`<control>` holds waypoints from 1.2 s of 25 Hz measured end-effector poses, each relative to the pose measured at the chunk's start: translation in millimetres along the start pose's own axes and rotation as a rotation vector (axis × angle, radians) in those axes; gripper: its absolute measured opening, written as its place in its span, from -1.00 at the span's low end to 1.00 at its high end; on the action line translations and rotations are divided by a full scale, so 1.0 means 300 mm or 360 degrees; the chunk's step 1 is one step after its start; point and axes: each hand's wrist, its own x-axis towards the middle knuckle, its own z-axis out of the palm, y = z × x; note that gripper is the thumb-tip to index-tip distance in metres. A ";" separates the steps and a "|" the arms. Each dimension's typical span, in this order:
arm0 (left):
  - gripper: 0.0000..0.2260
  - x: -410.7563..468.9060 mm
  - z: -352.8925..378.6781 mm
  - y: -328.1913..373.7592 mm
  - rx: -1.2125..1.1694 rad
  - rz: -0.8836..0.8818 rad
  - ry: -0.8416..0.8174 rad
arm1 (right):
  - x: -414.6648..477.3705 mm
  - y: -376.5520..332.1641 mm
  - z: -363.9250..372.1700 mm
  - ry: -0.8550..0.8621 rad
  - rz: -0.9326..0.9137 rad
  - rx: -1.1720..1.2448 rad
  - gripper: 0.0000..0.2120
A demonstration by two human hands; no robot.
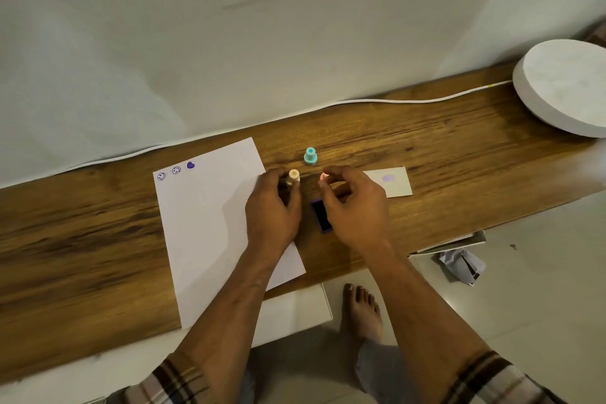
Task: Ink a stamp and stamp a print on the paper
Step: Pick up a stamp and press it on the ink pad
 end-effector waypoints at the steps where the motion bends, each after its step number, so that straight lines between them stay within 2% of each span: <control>1: -0.70 -0.007 -0.007 0.001 -0.0054 0.0084 -0.0041 | 0.002 -0.002 0.003 -0.0043 0.0050 0.0081 -0.69; 3: -0.70 -0.028 -0.016 0.008 -0.0151 0.0256 -0.0161 | 0.003 -0.007 0.004 -0.0131 0.0145 0.0224 -0.67; 5: -0.69 -0.048 -0.019 0.019 -0.0235 0.0312 -0.0231 | 0.002 -0.013 0.005 -0.0170 0.0194 0.0274 -0.71; 10: -0.68 -0.055 -0.038 0.034 -0.0528 0.0134 -0.0270 | 0.023 -0.007 -0.011 -0.0183 0.0455 0.0713 -0.81; 13: -0.69 -0.047 -0.041 0.042 -0.0575 0.0029 -0.0296 | 0.028 0.001 -0.017 -0.0176 0.0573 0.0940 -0.83; 19: -0.72 -0.025 -0.045 0.049 -0.0606 -0.0096 -0.0341 | 0.024 0.008 -0.017 -0.0152 0.0530 0.0995 -0.88; 23: -0.73 -0.025 -0.037 0.038 -0.0619 -0.0167 -0.0313 | 0.022 -0.001 -0.034 -0.0082 0.0461 0.1016 -0.81; 24: -0.74 -0.020 -0.036 0.030 -0.0638 -0.0208 -0.0303 | 0.025 0.002 -0.045 -0.0035 0.0435 0.0967 -0.80; 26: -0.75 -0.012 -0.037 0.013 -0.0669 -0.0303 -0.0273 | 0.027 0.021 -0.072 0.0038 0.0339 0.0603 -0.79; 30: -0.76 -0.002 -0.031 -0.017 -0.0731 -0.0490 -0.0281 | -0.002 0.057 -0.095 -0.0101 0.0145 -0.0018 -0.78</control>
